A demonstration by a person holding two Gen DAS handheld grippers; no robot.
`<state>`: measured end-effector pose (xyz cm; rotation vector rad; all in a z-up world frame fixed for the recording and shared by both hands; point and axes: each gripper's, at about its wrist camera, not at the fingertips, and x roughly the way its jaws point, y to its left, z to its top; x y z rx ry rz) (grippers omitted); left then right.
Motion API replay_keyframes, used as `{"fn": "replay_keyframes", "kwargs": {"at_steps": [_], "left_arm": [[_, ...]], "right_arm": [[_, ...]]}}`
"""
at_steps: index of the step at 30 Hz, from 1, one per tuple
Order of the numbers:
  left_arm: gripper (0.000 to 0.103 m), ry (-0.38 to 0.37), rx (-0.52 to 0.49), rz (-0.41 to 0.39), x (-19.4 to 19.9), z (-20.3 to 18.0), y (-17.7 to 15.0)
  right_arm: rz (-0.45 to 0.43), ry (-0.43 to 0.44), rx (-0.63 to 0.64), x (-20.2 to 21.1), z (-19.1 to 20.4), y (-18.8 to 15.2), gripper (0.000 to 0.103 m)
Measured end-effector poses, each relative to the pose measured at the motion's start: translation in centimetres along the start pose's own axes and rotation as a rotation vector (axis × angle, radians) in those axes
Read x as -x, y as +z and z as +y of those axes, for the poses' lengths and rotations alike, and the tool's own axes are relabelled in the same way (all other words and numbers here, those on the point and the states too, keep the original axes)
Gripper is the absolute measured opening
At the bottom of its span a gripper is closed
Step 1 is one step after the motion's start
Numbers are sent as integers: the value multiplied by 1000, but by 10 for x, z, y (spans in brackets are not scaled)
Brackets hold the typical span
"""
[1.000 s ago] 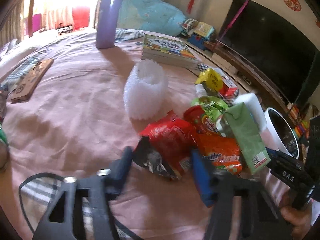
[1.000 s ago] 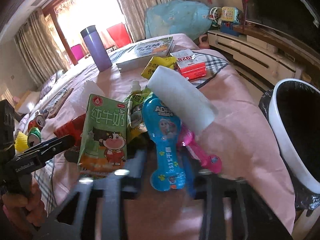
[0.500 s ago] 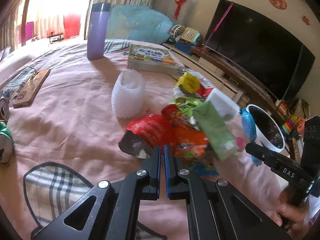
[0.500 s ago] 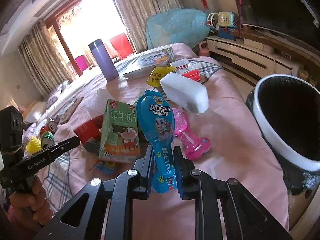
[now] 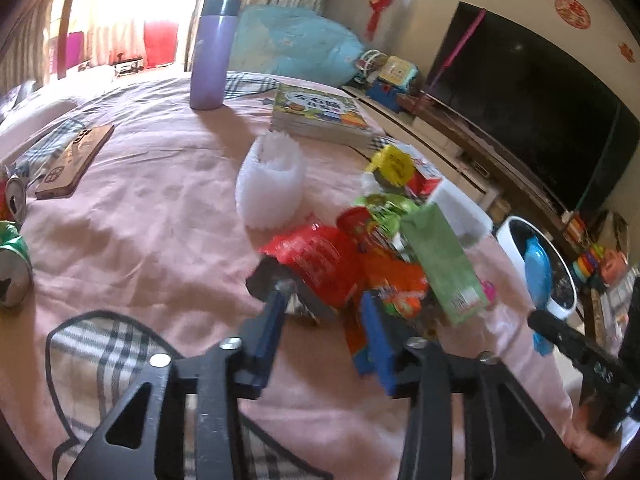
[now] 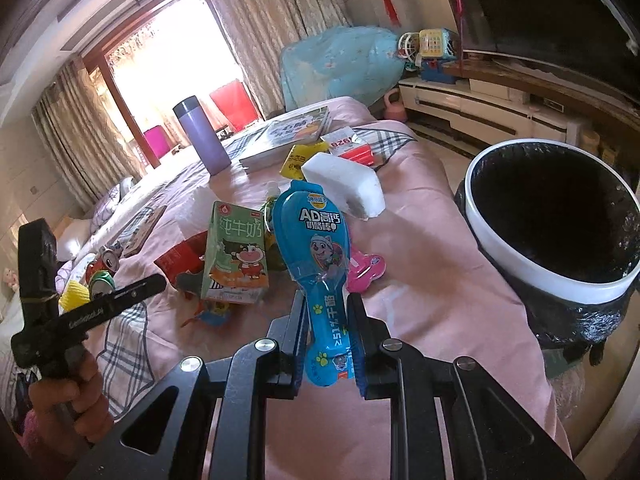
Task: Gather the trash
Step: 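Grasp the blue AD candy package with the right gripper while the left grasps the red snack bag, then carry the blue package and red snack bag over the black bin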
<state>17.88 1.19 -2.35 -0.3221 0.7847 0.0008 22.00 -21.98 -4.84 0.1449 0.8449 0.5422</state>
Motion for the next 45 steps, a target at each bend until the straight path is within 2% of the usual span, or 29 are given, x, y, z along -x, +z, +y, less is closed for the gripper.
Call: {"fn": "replay_keyframes", "kwargs": {"at_steps": [2,4,5,6,9,17,24,36,45], "left_arm": [[41,0,-2,-5,-7,0,4],[26,-15,-5,2,-16,-2,8],[13,-24,-7,10,-21,-2,7],[8,-33,-9,18,-23,-3,8],[3,-43,-25,-2,-18,-5,6],[0,-87,-46,-44,25,-10,-3],[0,-162,-114,-75,47,-38,-5],[0,-315,-262,-25,24,-120,7],[0,-366,-351,5,-24,-169,19]], "right_arm": [[2,-1,-6,-2,-1,0,19],[8,-4,-8,-6,-1,1,19],[9,-5,-8,-7,-1,1,19],[10,-5,-7,-7,-1,0,19],[9,-5,-9,-6,-2,0,19],[-21,3,-18,6,-6,0,19],[-44,-9,-38,22,-18,-6,19],[-104,-75,-113,58,-66,-3,19],[-139,-120,-170,73,-105,2,19]]}}
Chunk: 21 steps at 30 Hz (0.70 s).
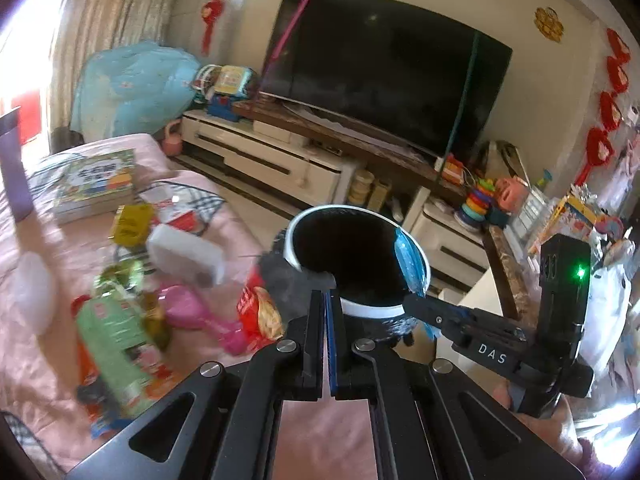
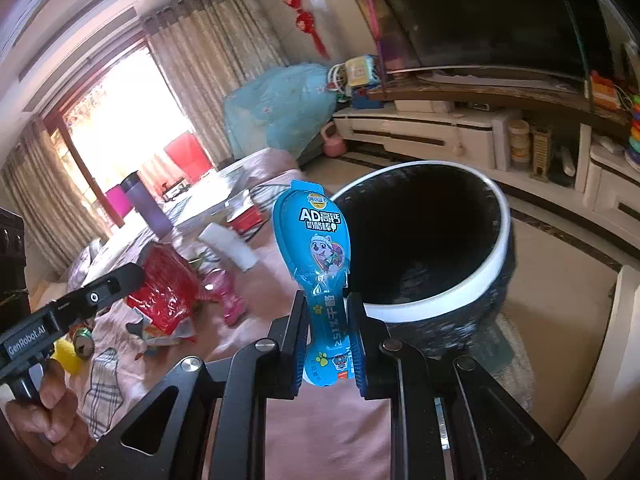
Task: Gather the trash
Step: 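Carry the blue package and red snack bag over the black bin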
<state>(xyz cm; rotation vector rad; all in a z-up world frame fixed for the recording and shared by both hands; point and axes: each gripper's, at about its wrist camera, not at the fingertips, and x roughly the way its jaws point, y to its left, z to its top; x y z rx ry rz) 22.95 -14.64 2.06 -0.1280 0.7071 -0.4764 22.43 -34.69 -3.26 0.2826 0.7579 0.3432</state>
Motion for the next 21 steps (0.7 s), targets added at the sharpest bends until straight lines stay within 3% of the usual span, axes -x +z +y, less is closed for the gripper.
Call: {"fn": "replay_keyframes", "kwargs": {"at_steps": [10,16,17,19,20,21], "left_arm": [[0,-19,-31,31,-54,-10,21],[4,-38,-23,83,-56,-8,11],[9,-38,-23,98,-54,-5,8],[32,-32,-12,116,-49,1,3],[51,-23,0,120,-46,5,-1],[58,-19,4,115,-42,5,-5]], "right_arm": [[-13,-42,-23,-2,-33,19,19],[-16,-32,-48,-5,-39,16,19],[-13,-30,-50,-5,-39,14,19],[-9,-26,-52,-4,-39,11,19],[-9,-25,-52,-3,-40,10,19],[-9,-24,-53,-1,-39,9,19]]}}
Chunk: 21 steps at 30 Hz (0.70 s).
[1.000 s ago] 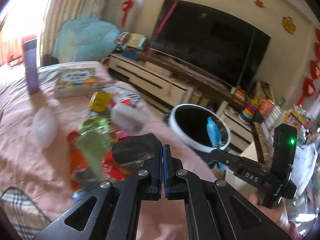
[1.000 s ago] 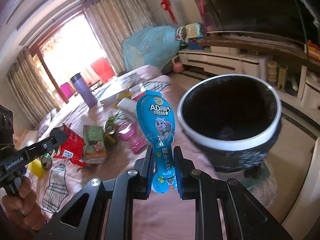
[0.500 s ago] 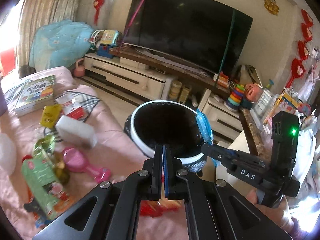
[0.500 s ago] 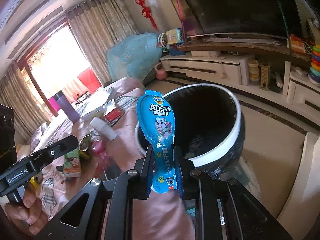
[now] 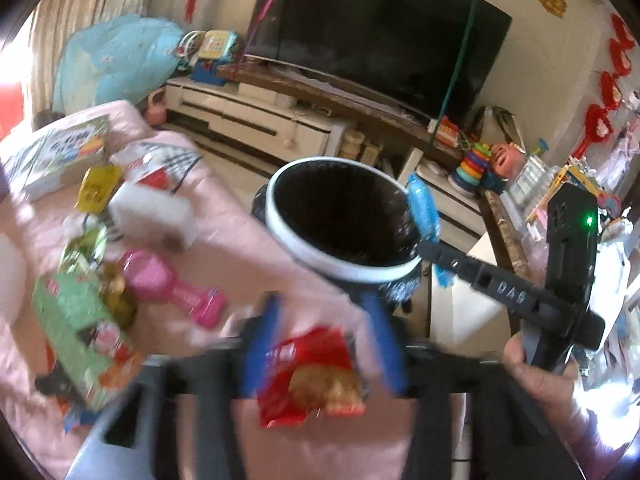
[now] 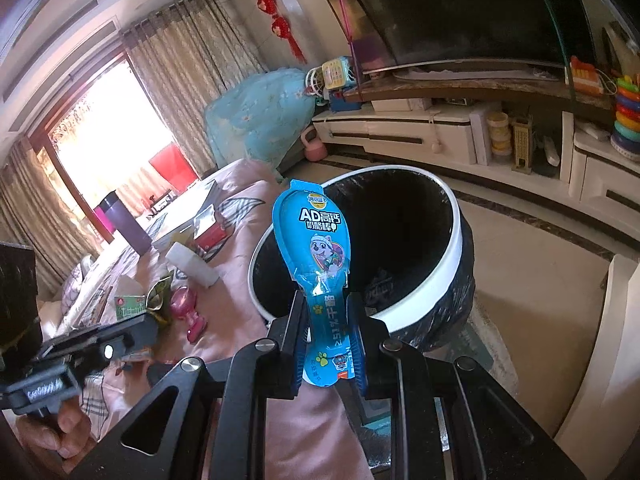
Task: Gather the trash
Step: 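Carry the blue package and red snack bag over the black bin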
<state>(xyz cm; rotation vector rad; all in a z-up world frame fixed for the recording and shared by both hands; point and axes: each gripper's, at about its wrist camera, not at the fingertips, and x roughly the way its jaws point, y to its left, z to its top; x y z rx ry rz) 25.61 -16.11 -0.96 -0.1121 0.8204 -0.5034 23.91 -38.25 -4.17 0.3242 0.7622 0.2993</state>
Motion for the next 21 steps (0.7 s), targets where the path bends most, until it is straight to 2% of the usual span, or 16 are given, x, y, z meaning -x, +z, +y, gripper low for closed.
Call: {"fn": "replay_keyframes", "kwargs": {"at_steps": [3,5,10,13,15,17,21], "left_arm": [[71,26,5,28,1,0,-12],[72,24,-2,40,0,-5,-16],[68,82,-39,58,-15,-18,-22],[57,106,-50,47,-18,-22,-25],[47,95,-42,40,-17,-23,-27],[43,89,-37,38,-16,-21,-28],[22,87,-48,28,-15,-20,-30]], "right_arm": [[-1,4,-1,4,2,-3,19],[1,7,-5,4,2,-4,19],[12,9,-11,5,5,-11,19],[10,6,-12,8,6,-13,19],[9,6,-15,10,6,-14,19],[8,5,-14,11,6,-14,19],[8,9,-13,11,7,-14,19]]}}
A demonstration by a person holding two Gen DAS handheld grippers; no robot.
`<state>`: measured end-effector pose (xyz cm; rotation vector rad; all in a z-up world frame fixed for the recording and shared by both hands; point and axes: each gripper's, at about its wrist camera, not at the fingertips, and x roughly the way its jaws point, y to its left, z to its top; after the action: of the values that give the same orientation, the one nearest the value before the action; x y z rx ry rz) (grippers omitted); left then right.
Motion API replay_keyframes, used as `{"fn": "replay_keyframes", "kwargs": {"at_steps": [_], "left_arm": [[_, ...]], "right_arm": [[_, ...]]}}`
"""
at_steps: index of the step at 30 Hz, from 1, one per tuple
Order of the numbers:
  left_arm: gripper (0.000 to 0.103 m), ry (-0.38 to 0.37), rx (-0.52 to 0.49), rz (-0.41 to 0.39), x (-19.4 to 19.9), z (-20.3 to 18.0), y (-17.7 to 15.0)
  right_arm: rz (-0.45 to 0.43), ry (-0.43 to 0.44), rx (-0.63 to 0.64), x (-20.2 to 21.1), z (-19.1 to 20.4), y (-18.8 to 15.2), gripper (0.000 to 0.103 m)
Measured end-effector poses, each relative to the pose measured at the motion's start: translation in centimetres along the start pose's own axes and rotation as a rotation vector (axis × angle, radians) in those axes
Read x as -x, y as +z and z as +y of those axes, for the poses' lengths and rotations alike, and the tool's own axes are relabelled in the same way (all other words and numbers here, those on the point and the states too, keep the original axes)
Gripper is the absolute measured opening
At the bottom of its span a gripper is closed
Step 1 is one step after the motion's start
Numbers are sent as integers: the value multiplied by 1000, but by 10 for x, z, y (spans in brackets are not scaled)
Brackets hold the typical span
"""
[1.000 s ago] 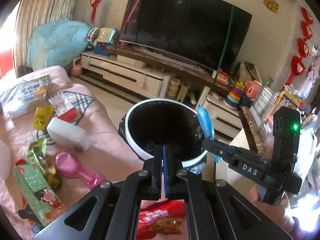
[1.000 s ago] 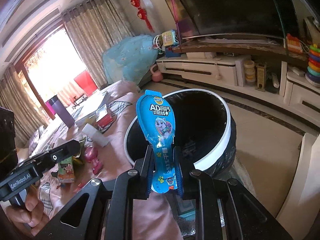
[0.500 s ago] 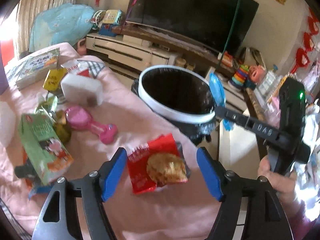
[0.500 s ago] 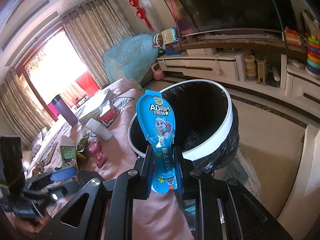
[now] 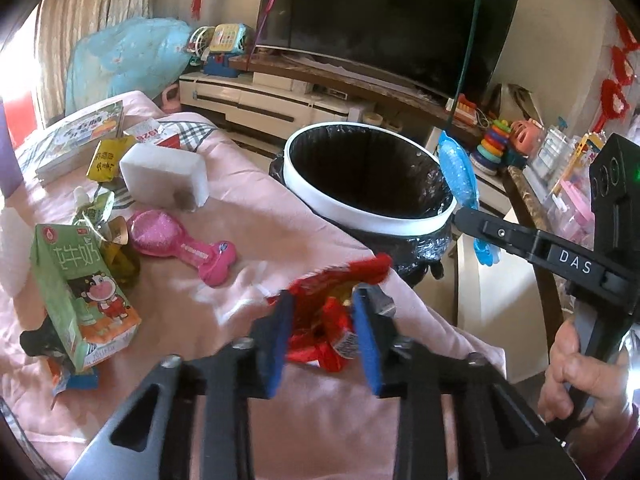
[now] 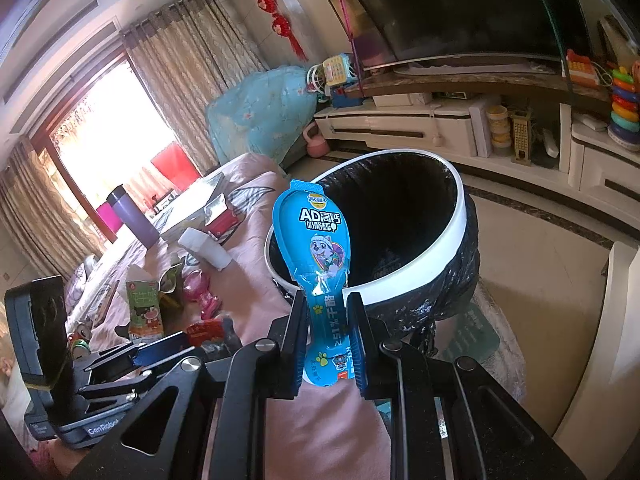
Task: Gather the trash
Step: 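Carry the blue package and red snack bag over the black bin, then open both grippers to drop the packages into the bin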
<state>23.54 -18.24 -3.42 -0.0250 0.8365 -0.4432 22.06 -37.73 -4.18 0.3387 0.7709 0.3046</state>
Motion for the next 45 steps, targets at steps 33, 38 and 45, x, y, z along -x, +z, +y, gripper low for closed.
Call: {"fn": "replay_keyframes", "kwargs": {"at_steps": [33,38,45], "left_arm": [[12,-53,43,-73,-51,4,89],[14,-46,51,-61,-74,1,104],[49,-39,86,-25,-98,3,116]], "right_arm": [[17,-31,21,-25,-24,42,19],[41,-37,14,-38,-32,50,19],[66,-36,-3,-47,-41,57,35]]}}
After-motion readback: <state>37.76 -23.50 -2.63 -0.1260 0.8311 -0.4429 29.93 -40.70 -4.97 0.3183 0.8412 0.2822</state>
